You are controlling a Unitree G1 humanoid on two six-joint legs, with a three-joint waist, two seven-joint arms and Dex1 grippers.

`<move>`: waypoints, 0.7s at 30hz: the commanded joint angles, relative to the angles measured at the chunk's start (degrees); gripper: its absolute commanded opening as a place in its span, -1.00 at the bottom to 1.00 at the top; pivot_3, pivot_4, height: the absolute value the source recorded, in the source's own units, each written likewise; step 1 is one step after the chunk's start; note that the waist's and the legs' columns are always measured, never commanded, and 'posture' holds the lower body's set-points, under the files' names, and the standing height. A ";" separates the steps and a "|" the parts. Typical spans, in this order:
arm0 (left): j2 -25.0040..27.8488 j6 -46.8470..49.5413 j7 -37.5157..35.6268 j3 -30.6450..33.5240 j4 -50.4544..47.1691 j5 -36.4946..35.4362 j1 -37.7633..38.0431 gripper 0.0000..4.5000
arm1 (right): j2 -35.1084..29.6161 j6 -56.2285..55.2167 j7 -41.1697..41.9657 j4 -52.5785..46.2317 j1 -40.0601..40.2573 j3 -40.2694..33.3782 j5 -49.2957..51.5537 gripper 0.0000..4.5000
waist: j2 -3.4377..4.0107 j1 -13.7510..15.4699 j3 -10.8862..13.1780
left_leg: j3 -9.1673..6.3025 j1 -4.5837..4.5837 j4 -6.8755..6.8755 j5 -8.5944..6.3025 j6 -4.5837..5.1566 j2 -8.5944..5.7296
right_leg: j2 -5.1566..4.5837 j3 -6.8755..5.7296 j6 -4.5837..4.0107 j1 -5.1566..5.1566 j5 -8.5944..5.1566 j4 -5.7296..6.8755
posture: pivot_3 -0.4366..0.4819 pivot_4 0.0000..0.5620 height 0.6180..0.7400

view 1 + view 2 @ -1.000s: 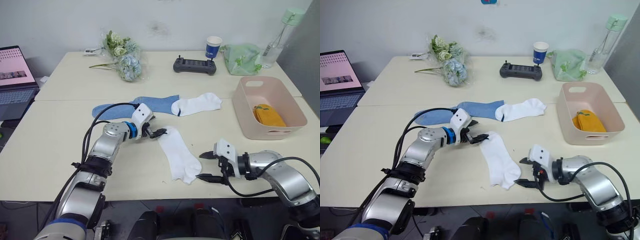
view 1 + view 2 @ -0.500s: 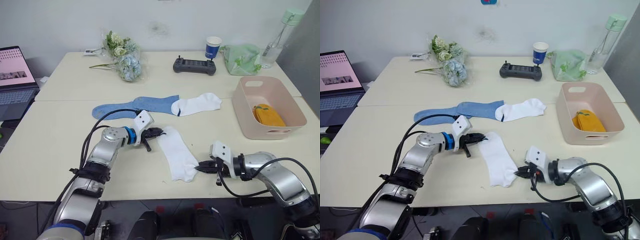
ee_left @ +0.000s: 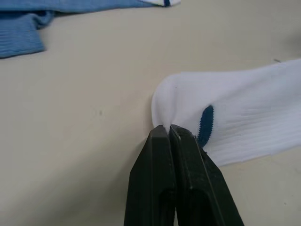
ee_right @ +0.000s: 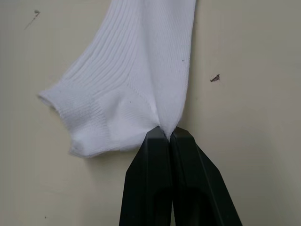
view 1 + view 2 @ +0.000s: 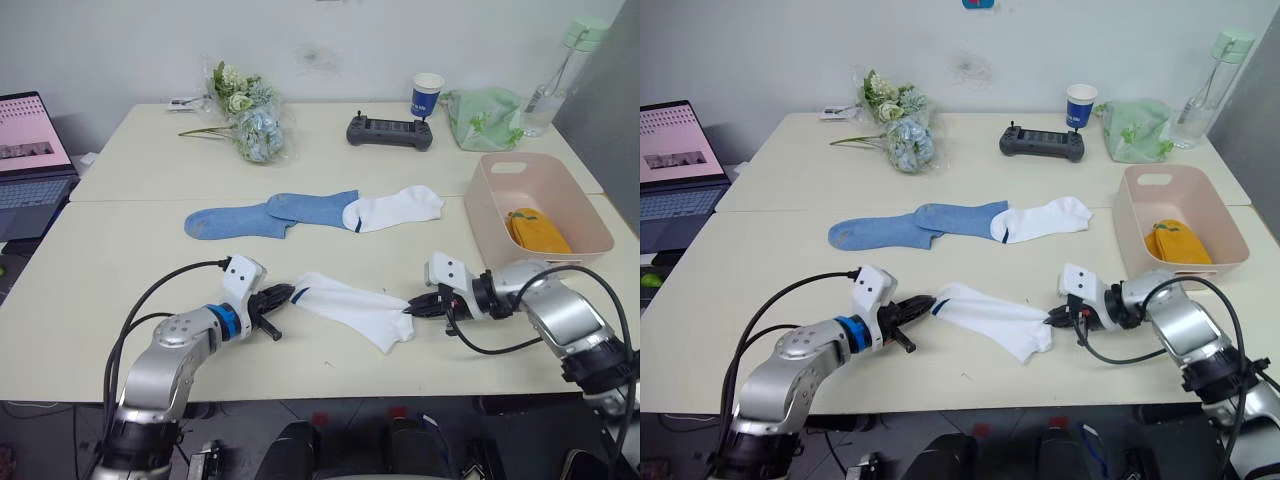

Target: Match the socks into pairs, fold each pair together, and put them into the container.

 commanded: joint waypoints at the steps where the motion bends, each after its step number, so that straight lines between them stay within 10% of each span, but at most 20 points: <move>1: -2.47 2.40 5.91 1.51 -8.51 -1.19 4.36 -0.98 | 0.73 -3.89 2.91 5.46 -3.83 0.62 -2.14 -1.00 | 0.00 0.07 0.00 | 0.00 0.00 -0.01 0.00 0.00 0.01 | 0.00 -0.01 0.00 0.00 0.00 0.00 | -0.05 -0.47 1.00; 7: -4.50 3.15 9.55 -0.10 -13.48 -1.58 10.32 -0.98 | 3.34 -9.08 3.90 12.38 -7.34 0.69 -4.63 -1.00 | 0.00 0.16 0.00 | 0.03 0.01 -0.03 0.00 0.00 0.02 | 0.00 -0.01 -0.01 0.02 0.00 -0.01 | -0.05 -0.47 1.00; 11: -5.52 1.77 11.62 -0.85 -12.57 -0.61 10.65 -1.00 | 4.83 -11.31 2.96 13.69 -8.49 -0.48 -5.04 -0.51 | 0.00 0.08 0.00 | 0.04 0.07 -0.03 0.00 0.00 0.02 | 0.00 0.00 -0.01 0.09 0.00 -0.03 | -0.05 -0.47 1.00; 15: -4.24 -1.53 10.55 -0.05 -10.63 -0.53 10.55 -0.60 | 3.34 -11.73 1.72 9.26 -7.45 -3.80 -4.27 0.11 | 0.00 0.14 0.00 | 0.05 0.06 -0.05 0.00 -0.01 0.03 | 0.00 -0.01 -0.01 0.07 0.00 -0.03 | -0.05 -0.47 1.00; 21: 5.80 -11.47 2.38 4.50 -4.13 0.29 6.23 0.30 | -0.83 -5.68 0.81 -8.12 2.56 -10.02 1.28 0.13 | 0.00 0.61 0.01 | -0.06 0.00 -0.08 0.00 -0.01 0.04 | -0.01 -0.10 -0.03 0.05 -0.01 -0.05 | -0.05 -0.47 1.00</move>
